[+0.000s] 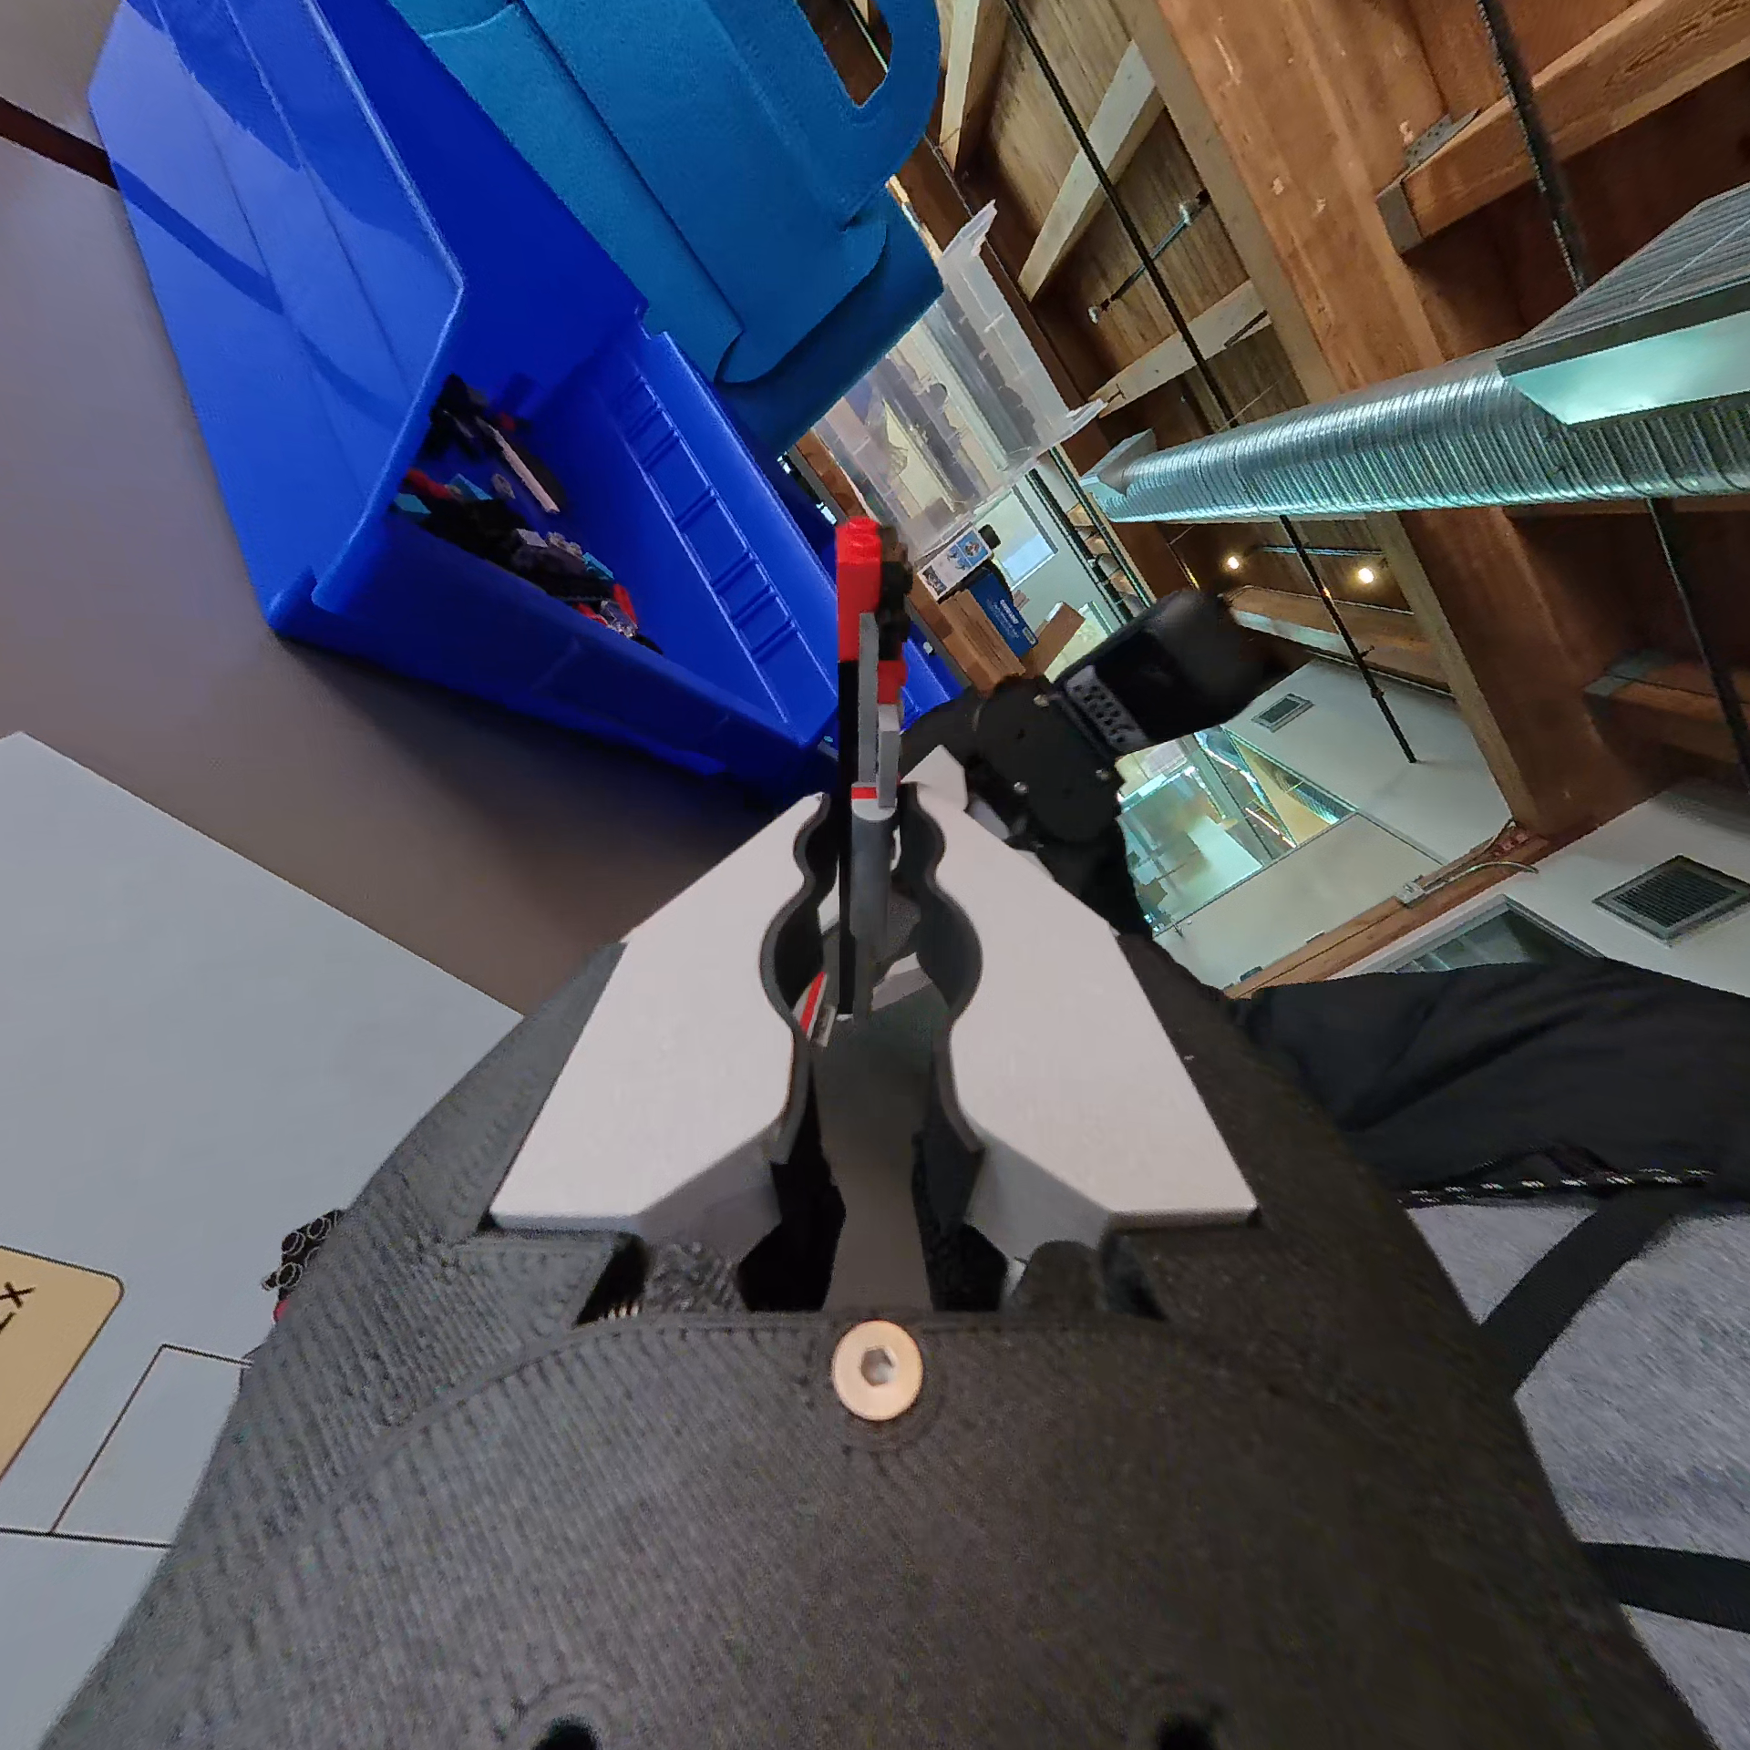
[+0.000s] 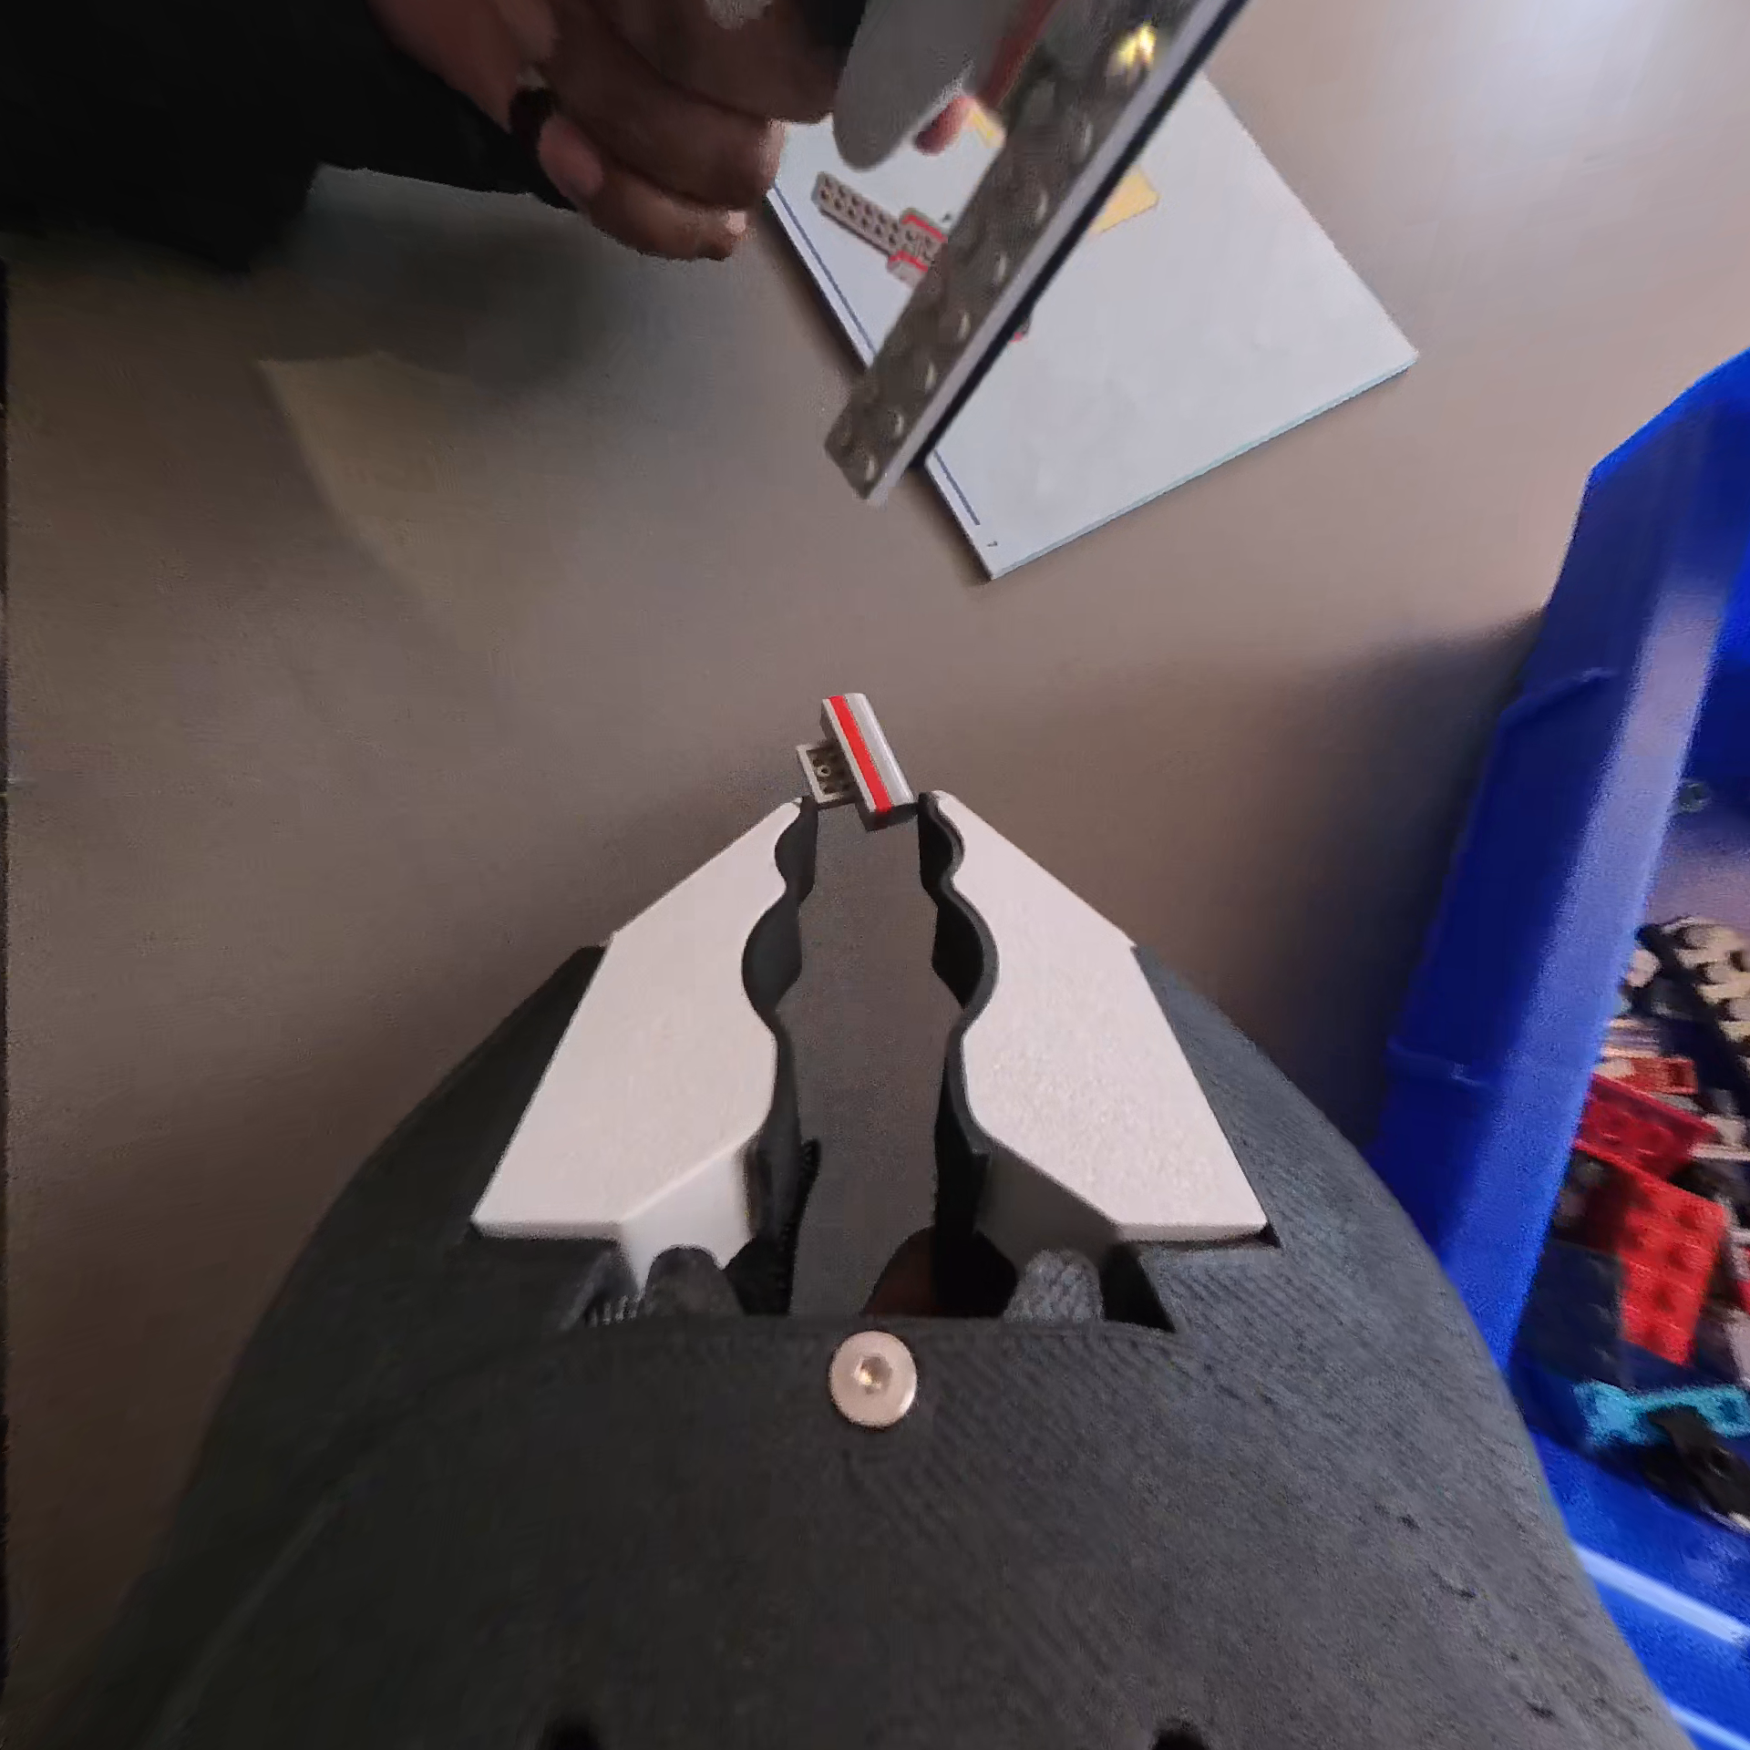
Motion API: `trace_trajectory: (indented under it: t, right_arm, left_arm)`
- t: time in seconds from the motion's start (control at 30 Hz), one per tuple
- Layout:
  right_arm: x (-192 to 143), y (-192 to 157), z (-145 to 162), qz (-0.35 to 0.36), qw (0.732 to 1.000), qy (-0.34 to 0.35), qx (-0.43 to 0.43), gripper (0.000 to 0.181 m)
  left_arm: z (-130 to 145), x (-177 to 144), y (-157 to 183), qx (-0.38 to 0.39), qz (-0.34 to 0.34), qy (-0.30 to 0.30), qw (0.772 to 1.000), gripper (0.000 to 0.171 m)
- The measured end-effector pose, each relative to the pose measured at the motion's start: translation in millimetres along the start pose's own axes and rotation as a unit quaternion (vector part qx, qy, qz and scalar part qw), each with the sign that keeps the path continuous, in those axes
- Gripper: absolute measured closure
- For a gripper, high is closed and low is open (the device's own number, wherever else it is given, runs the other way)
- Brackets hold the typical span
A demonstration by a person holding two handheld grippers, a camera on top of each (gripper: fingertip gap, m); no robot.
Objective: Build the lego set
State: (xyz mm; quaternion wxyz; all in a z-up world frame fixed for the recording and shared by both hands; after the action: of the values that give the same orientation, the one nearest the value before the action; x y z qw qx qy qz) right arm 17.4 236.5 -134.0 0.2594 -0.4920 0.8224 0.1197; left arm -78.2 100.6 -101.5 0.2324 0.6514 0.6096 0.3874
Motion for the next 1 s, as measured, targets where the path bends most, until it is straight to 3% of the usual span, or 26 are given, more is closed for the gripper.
trace_trajectory:
  t: [0.33, 0.77, 1.0]
  right_arm:
    - [11, 2, -29, 0.0, 0.997, -0.058, -0.059, 0.161]
    - [11, 7, 0, 0.075, 0.996, -0.025, 0.049, 0.147]
    - [24, -1, 15, 0.082, 0.996, -0.033, 0.007, 0.149]
  left_arm:
    - [4, -1, -10, -0.012, -0.03, -0.011, 0.999, 0.16]
    - [4, -6, -12, -0.035, -0.052, -0.016, 0.998, 0.16]
    - [8, -4, -14, -0.04, -0.054, -0.024, 0.997, 0.16]
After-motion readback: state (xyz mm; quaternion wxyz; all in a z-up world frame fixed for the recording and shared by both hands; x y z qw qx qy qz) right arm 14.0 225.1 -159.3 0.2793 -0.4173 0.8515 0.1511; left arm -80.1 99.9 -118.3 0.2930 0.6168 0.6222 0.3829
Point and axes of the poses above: each gripper's, where its closed fingertips meet, x out along the fingers, z out of its underside, y = z × x across the jaws, the point moved 6 cm from there along -x, back along the fingers, and after that the axes turned 14 degrees about y, right-handed, at the moved point
